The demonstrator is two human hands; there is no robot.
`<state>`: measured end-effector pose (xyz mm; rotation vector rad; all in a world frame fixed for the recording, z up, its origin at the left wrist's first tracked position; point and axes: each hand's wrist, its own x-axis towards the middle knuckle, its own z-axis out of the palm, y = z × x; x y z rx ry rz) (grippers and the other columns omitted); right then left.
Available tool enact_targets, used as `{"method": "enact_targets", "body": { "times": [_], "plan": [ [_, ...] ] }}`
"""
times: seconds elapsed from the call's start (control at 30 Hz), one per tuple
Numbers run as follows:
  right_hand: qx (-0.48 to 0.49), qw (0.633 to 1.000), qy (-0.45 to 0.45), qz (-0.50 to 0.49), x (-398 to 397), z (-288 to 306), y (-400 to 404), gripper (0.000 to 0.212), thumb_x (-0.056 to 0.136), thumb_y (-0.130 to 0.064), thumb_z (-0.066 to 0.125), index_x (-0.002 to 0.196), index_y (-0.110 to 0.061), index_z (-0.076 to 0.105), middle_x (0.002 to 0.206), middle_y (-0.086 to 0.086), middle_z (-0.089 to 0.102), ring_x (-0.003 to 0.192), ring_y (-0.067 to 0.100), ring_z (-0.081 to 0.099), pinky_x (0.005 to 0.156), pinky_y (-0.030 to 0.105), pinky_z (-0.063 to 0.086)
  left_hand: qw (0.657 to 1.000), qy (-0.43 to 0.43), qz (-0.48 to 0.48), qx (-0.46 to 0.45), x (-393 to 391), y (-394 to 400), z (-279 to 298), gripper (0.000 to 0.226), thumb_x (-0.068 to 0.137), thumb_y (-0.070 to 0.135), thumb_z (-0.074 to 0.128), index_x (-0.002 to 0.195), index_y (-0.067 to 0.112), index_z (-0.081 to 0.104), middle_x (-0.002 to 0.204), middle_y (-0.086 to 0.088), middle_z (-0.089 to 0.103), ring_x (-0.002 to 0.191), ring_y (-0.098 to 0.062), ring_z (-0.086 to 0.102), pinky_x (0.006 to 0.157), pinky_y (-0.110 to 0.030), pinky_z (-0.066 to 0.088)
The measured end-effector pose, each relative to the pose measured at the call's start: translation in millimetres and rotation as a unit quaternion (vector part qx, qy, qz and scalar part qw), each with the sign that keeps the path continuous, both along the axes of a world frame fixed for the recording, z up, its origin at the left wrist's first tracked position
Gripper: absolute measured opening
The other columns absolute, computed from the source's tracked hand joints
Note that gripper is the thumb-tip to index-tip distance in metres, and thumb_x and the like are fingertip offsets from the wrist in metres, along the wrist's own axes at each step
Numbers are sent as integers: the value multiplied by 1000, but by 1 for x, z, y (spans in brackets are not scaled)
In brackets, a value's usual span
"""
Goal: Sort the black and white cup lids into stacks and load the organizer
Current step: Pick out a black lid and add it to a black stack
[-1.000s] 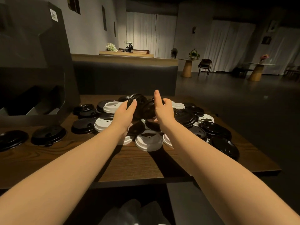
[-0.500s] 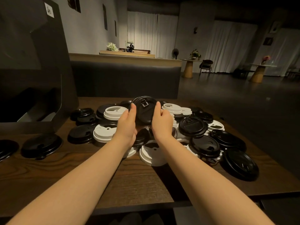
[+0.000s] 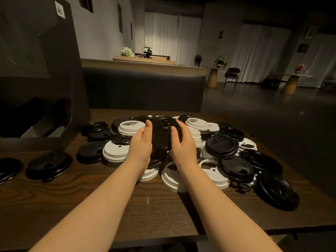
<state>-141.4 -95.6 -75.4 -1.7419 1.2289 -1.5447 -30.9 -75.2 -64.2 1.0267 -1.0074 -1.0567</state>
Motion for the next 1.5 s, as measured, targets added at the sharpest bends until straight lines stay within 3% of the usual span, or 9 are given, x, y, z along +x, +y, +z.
{"method": "enact_targets", "body": {
  "times": [0.13,0.23,0.43,0.57,0.73,0.97,1.1,1.27,1.5],
  "plan": [
    [3,999,-28,25,-4,1,1,18,99,-24,44,114,-31,51,98,-27,50,94,-12,50,82,9,40,988,-127,13,-84,-5,7,1,33,88,44,61,114,24,59,109,1,66,105,-14,63,89,-32,53],
    [-5,997,-61,48,-8,2,1,18,97,-20,49,111,-32,51,105,-17,57,103,0,56,88,22,49,987,-127,33,-95,-3,8,2,19,90,23,63,109,27,62,106,2,68,102,-11,64,92,-35,54],
    [23,999,-5,32,-18,6,3,29,94,-24,56,122,-20,59,112,-9,58,106,9,56,89,32,51,992,-107,31,-60,-2,11,3,17,88,26,66,105,24,63,102,1,71,100,-15,66,95,-45,52],
    [-114,911,260,-297,-53,13,-3,43,87,-42,52,116,-13,64,119,7,60,119,27,49,98,45,35,995,-81,41,-44,-1,9,1,13,88,29,67,100,28,63,101,1,71,101,-18,66,94,-46,52],
    [249,828,345,-365,-84,20,-6,83,84,-57,56,149,-18,23,157,21,8,144,38,-6,115,52,0,997,-73,22,-17,-3,9,2,14,85,36,66,96,28,62,101,-2,71,102,-22,66,94,-49,52],
    [230,847,335,-344,-75,18,-8,84,82,-47,67,146,-14,24,144,18,33,132,35,30,107,43,28,996,-85,24,-25,-3,11,2,72,59,79,51,106,26,61,111,-2,68,110,-23,61,98,-50,48],
    [137,907,239,-318,-67,16,-6,57,92,-12,57,143,-10,31,139,15,36,126,30,39,99,36,38,999,-38,35,-5,-3,10,3,55,85,59,55,122,19,60,118,-2,66,115,-23,58,100,-49,47],
    [-22,965,-1,-260,-61,20,4,40,99,-12,44,139,-9,42,134,5,46,124,15,45,96,19,34,999,52,9,2,-2,7,2,14,100,21,48,99,23,62,97,1,70,104,-16,62,99,-39,47],
    [59,950,-305,-41,-38,27,12,34,97,-11,51,130,-16,54,116,-5,60,111,8,58,95,24,49,995,79,-57,-8,-2,10,6,22,100,25,45,116,22,59,115,-4,68,107,-22,65,80,-41,58]
  ]
}}
